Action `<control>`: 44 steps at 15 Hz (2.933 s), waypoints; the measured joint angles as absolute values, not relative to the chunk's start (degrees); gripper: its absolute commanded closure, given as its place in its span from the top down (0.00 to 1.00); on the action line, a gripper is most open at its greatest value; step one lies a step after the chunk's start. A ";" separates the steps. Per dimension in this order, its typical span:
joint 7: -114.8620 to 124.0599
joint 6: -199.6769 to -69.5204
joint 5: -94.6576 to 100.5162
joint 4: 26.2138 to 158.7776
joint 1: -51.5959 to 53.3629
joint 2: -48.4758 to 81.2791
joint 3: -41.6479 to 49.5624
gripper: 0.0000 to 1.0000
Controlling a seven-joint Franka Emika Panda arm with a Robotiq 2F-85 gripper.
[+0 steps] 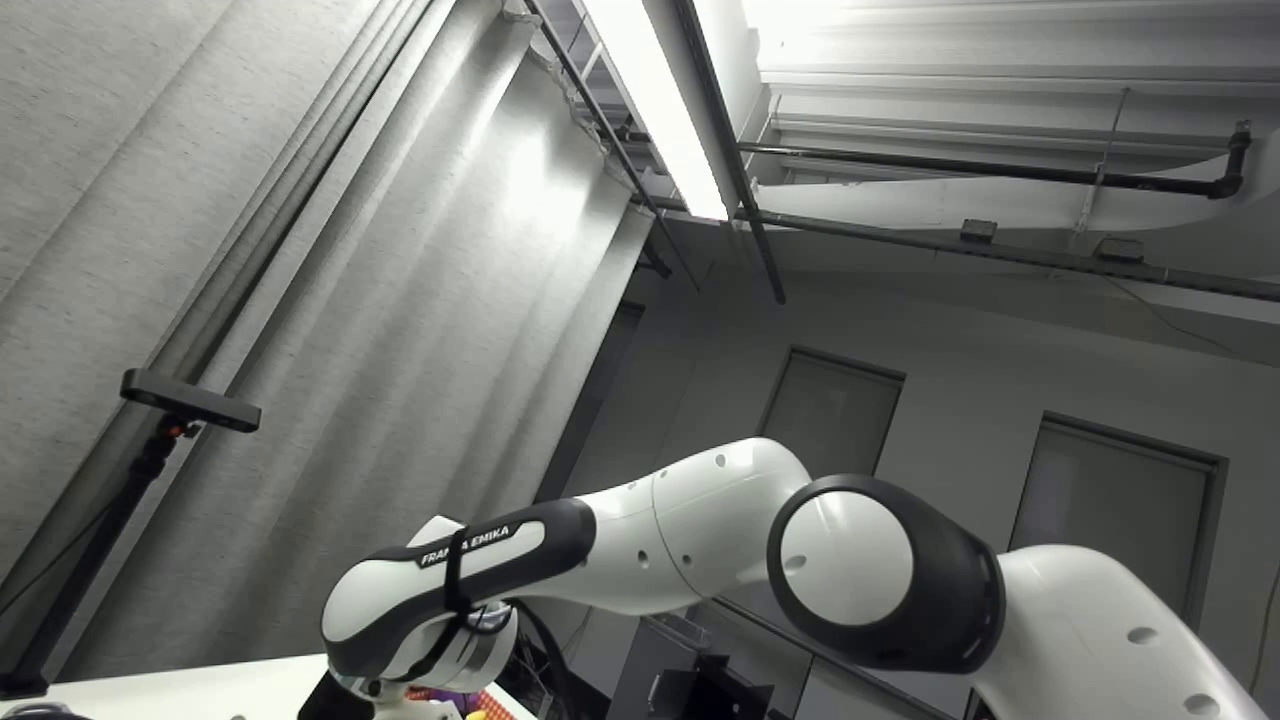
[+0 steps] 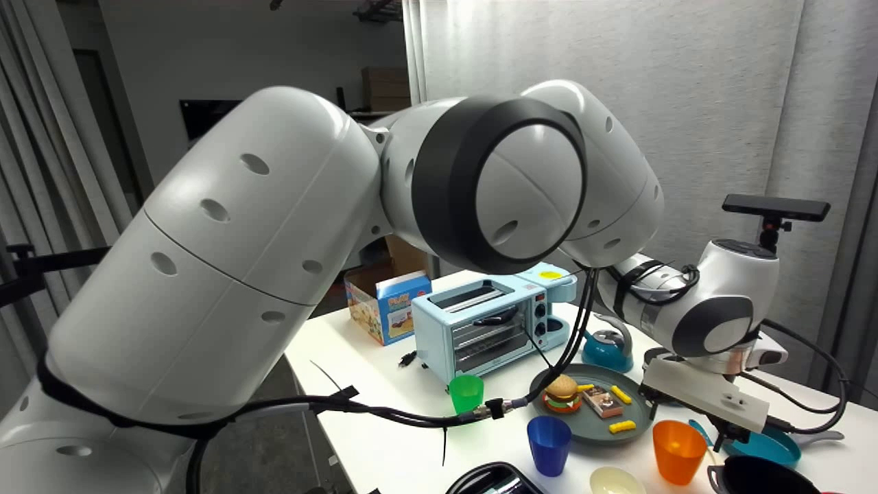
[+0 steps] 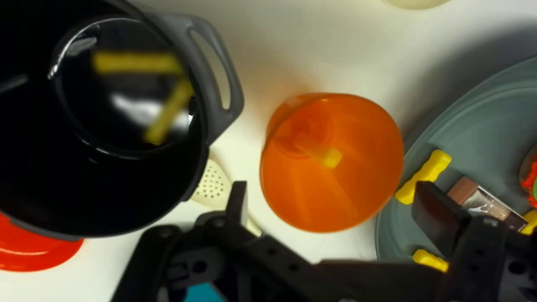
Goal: Take the orange cup and pour some of its contents into the pot and some onto the plate.
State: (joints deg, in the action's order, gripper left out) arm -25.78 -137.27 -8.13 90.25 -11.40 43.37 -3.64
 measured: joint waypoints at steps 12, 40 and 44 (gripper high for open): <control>-27.32 -138.05 -8.12 90.90 -11.61 39.57 -4.18 1.00; -67.65 -146.36 -37.58 127.98 -12.81 1.85 -5.20 1.00; -67.65 -146.36 -37.58 127.99 -12.78 1.85 -5.20 1.00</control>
